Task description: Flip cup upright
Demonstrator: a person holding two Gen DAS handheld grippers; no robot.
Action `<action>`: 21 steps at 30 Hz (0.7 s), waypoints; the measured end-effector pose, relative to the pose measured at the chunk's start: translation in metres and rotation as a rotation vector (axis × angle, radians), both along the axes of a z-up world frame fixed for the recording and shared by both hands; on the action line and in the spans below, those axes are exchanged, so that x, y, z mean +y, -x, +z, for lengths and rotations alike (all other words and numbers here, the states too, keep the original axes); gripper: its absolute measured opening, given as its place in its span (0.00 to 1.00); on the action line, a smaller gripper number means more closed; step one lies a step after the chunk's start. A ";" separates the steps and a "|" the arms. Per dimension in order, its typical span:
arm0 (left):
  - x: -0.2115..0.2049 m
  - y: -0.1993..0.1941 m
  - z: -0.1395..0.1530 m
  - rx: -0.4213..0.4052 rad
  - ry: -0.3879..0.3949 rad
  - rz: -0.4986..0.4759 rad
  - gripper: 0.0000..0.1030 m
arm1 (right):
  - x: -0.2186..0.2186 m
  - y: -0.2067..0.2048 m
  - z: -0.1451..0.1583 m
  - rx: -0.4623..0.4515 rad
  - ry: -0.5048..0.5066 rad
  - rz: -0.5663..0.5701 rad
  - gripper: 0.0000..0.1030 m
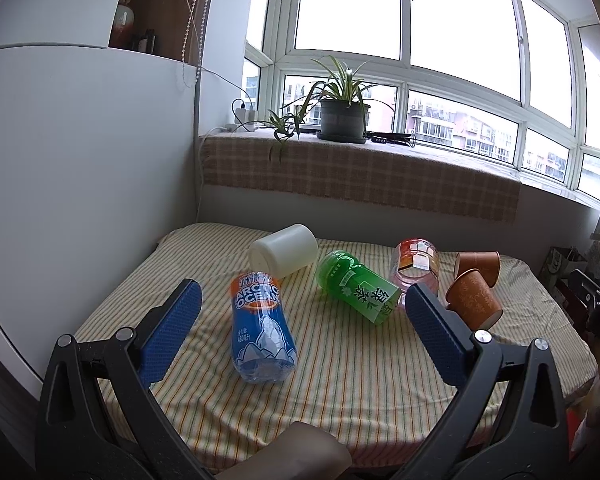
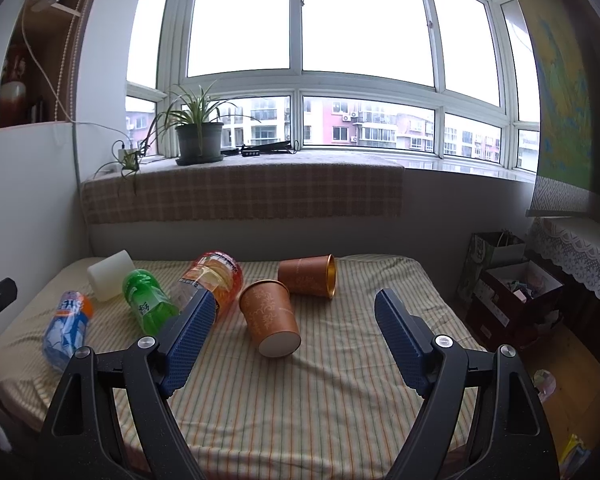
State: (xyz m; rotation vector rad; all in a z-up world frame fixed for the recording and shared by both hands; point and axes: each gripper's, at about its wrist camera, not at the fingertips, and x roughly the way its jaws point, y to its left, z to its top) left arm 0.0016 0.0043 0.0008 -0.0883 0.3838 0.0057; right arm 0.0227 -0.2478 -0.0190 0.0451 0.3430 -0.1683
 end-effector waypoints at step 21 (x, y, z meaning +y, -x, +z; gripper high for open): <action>0.019 -0.039 -0.004 0.052 -0.035 0.005 1.00 | 0.001 -0.017 -0.009 0.042 -0.005 -0.006 0.79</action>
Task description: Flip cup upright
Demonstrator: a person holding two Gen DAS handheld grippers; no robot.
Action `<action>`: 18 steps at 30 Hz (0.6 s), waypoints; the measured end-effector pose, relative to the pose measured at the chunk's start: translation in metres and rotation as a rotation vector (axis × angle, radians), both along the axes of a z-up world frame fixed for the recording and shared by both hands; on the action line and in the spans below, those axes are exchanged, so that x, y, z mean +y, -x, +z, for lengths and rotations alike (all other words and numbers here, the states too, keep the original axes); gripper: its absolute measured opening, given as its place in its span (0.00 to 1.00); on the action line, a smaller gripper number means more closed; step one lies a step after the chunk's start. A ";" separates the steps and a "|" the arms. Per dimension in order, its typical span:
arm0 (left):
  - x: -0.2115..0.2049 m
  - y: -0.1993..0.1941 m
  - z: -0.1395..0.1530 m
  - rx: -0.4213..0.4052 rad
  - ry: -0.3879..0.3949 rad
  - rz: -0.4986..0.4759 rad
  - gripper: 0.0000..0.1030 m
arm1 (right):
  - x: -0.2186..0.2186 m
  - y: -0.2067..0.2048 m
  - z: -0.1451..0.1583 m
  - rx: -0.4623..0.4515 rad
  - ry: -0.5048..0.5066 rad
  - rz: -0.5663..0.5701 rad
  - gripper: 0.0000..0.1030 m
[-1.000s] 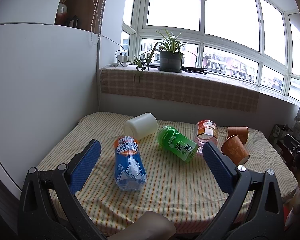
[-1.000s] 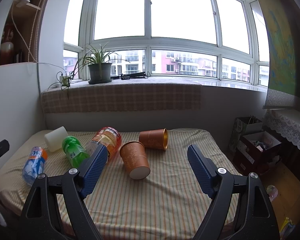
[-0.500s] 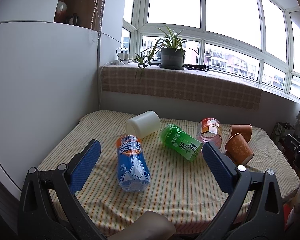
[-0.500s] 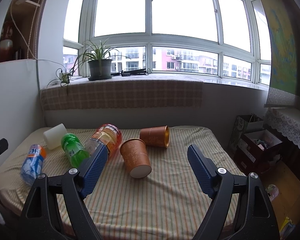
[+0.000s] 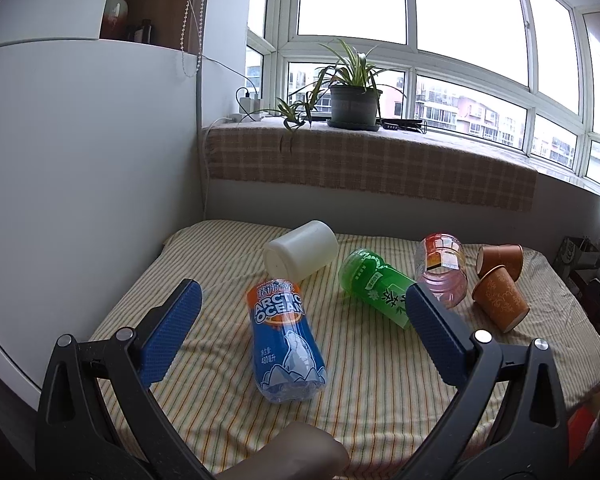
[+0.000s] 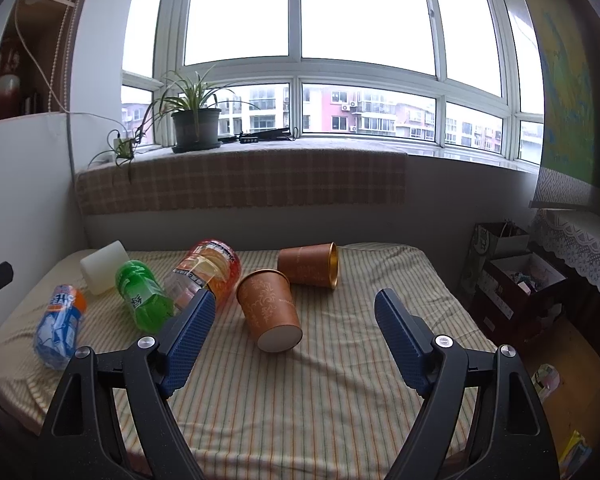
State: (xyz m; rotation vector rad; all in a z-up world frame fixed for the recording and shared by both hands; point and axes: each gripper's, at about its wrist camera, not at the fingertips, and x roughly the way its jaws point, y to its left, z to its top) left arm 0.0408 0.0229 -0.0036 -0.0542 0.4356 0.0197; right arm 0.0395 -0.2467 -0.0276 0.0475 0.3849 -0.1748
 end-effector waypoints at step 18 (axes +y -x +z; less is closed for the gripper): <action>0.019 -0.093 0.008 0.168 -0.059 -0.197 1.00 | -0.007 -0.013 -0.008 0.038 -0.019 -0.017 0.79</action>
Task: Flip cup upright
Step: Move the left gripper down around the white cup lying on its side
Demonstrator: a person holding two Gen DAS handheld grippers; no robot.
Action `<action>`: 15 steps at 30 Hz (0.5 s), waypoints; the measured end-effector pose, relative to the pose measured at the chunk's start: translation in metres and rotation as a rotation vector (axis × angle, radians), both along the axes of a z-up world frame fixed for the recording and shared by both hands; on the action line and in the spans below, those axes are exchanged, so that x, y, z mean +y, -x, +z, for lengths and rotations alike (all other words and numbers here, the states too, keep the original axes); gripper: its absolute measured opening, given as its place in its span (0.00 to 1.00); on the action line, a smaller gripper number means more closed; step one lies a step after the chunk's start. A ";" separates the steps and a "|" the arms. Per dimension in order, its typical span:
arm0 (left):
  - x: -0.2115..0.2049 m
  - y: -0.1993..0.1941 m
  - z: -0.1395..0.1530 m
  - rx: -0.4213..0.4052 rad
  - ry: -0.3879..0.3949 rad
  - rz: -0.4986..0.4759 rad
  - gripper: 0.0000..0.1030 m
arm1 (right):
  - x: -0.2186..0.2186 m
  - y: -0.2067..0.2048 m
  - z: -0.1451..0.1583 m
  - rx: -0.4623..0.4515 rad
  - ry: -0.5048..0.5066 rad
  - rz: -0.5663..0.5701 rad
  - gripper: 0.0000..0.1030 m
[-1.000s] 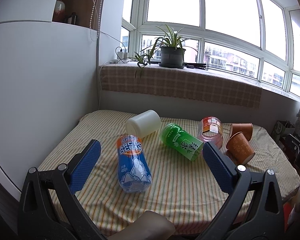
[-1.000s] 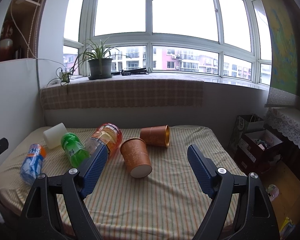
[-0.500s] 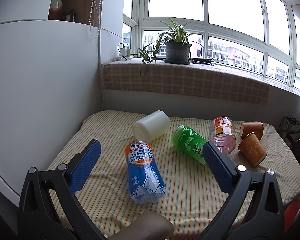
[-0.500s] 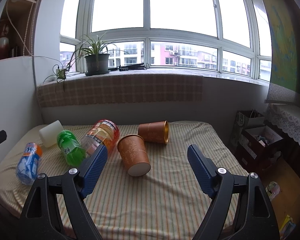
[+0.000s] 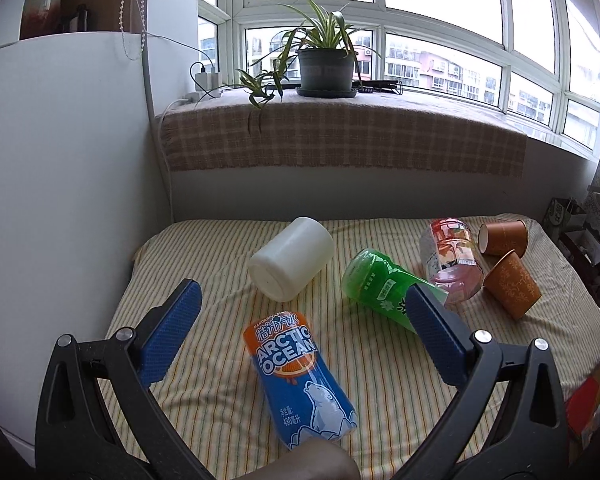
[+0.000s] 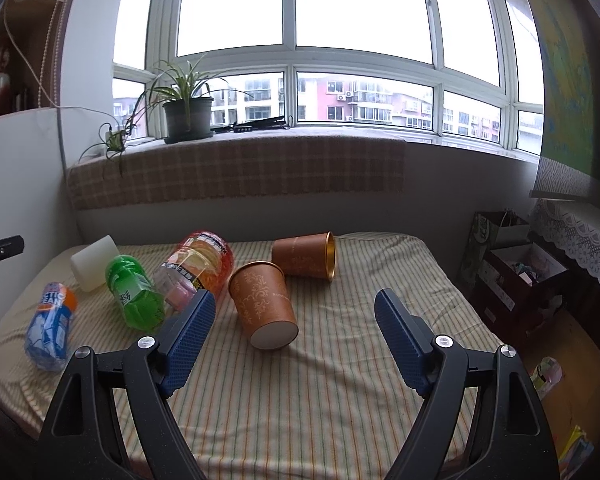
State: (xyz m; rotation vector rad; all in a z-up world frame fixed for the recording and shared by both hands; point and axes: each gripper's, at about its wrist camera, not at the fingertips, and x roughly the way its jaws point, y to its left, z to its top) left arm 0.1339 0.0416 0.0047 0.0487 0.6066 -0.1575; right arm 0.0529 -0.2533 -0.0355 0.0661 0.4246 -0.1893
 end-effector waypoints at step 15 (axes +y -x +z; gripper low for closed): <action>0.010 -0.159 -0.040 0.435 -0.008 -0.153 0.92 | -0.029 0.001 -0.011 0.048 -0.032 -0.075 0.79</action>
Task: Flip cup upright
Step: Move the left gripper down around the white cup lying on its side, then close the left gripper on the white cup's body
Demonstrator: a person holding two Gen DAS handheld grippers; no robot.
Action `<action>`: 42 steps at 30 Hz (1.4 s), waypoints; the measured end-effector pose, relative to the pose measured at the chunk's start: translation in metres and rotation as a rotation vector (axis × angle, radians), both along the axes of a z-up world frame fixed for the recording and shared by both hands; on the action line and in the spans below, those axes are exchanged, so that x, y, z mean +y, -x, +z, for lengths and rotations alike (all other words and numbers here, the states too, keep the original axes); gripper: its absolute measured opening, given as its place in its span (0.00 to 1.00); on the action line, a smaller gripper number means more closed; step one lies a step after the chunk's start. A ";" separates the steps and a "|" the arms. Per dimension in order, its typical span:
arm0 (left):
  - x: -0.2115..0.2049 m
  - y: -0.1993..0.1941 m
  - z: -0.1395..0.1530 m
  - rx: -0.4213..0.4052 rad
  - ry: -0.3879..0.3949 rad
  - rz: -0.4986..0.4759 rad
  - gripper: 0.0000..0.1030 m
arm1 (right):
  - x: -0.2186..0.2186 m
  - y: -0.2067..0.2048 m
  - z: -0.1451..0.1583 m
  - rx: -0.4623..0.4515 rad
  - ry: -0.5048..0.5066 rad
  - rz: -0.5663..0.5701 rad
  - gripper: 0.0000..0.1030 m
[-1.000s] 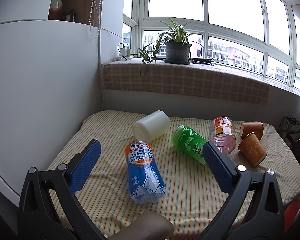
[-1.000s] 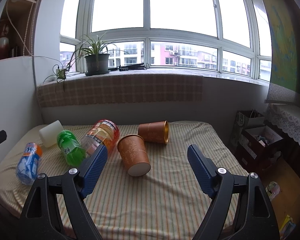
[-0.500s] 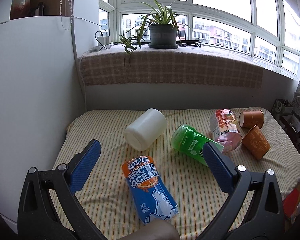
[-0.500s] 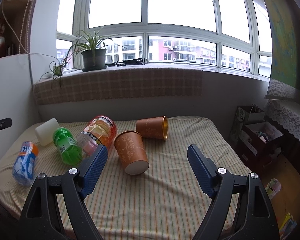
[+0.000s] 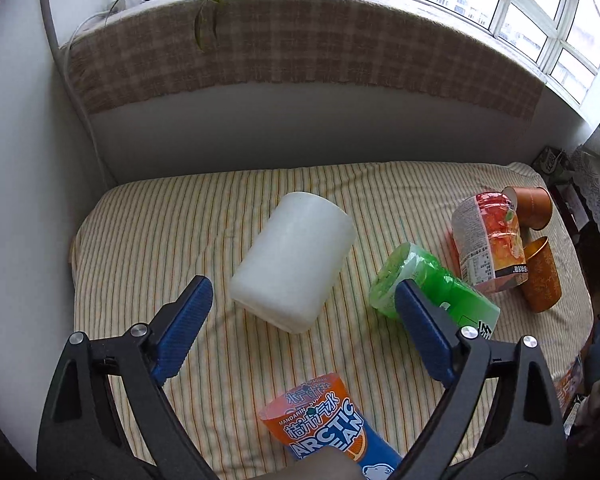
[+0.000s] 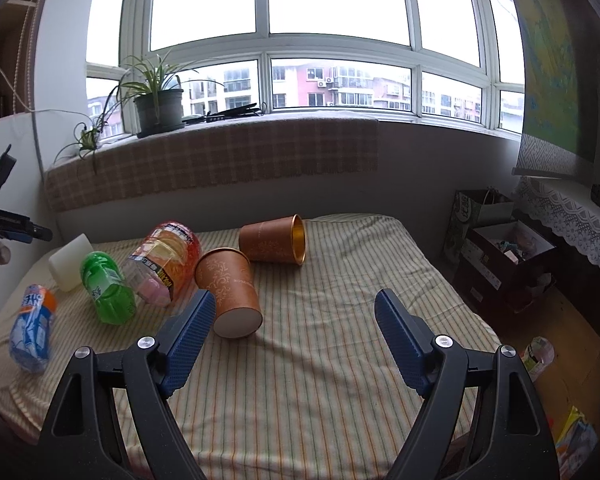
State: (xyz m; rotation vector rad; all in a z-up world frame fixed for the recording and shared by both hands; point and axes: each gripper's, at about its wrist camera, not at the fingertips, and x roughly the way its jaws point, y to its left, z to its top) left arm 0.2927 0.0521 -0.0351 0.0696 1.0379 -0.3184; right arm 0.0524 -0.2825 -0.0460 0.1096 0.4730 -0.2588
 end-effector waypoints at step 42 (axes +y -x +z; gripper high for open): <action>-0.010 -0.043 -0.047 0.110 -0.147 -0.044 0.75 | -0.043 -0.011 -0.016 0.074 -0.114 -0.149 0.79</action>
